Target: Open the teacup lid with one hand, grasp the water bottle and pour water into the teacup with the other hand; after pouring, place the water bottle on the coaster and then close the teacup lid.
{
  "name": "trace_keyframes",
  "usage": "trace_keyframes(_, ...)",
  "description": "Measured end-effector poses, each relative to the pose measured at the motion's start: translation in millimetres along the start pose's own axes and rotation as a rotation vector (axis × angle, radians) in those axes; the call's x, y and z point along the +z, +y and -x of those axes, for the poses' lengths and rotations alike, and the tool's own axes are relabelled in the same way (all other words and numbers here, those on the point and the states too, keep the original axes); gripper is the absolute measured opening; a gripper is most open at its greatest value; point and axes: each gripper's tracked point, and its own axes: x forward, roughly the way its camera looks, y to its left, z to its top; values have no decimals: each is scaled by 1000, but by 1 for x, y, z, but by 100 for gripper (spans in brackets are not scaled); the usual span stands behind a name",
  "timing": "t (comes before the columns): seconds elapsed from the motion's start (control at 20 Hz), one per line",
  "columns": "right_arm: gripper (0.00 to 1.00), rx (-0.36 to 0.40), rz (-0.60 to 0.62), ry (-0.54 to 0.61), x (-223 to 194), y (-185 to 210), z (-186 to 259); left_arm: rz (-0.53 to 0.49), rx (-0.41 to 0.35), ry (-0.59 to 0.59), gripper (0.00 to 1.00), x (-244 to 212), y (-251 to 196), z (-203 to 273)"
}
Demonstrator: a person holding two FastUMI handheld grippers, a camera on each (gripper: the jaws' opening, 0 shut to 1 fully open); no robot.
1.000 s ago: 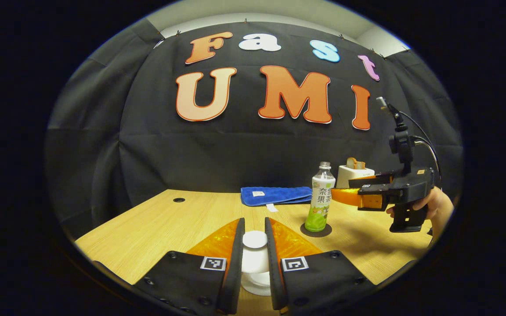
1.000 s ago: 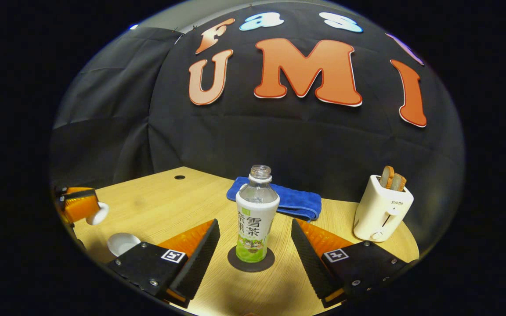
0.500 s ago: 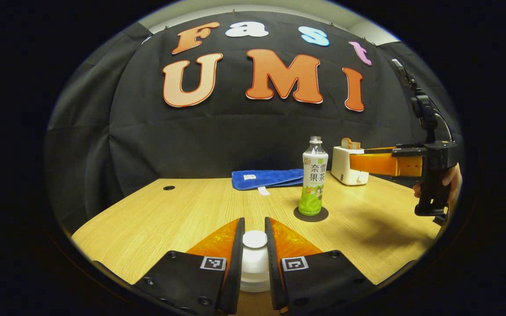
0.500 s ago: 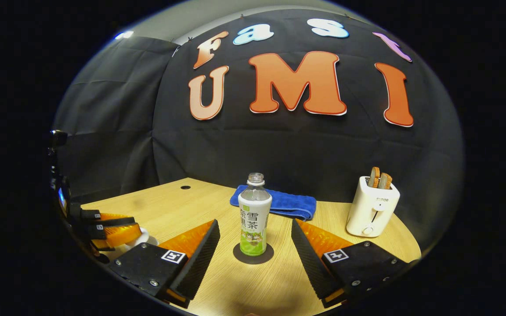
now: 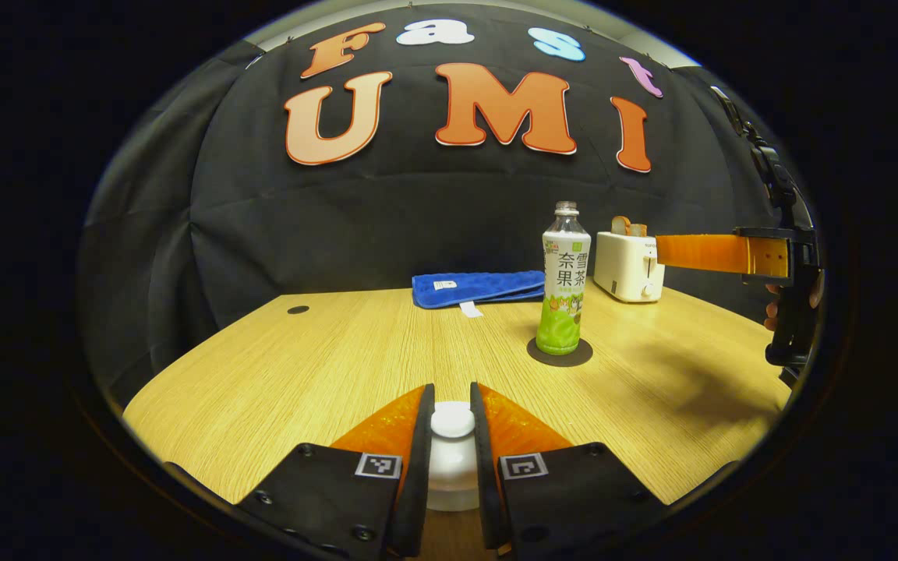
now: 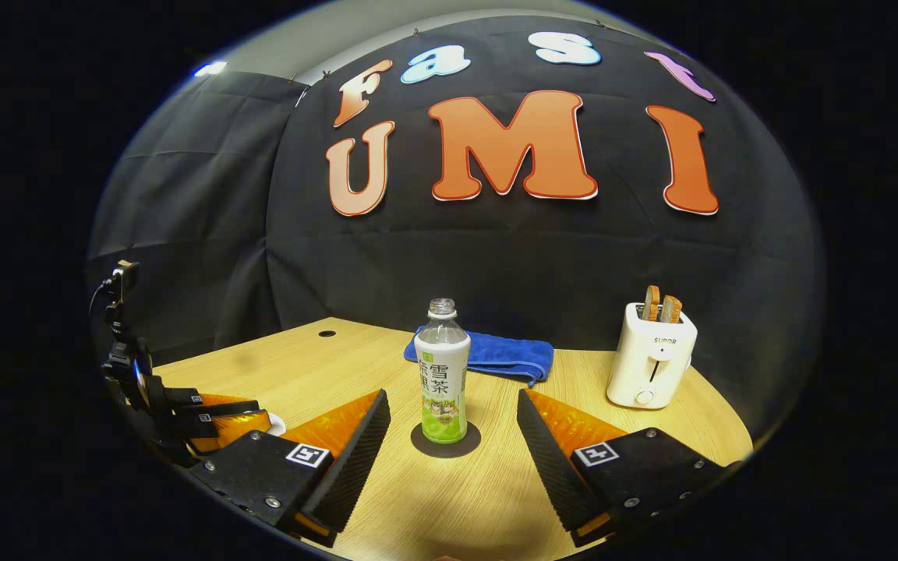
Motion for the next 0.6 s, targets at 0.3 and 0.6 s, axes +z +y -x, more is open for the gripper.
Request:
trace_keyframes(0.3, 98, -3, -31, -4, 1, -1, 9, -36, 16, -20, 67, 11, 3, 7)
trace_keyframes(0.6, 98, -59, -20, -63, 18, -5, 27, -28, 61, -172, 87, 77, 15, 24)
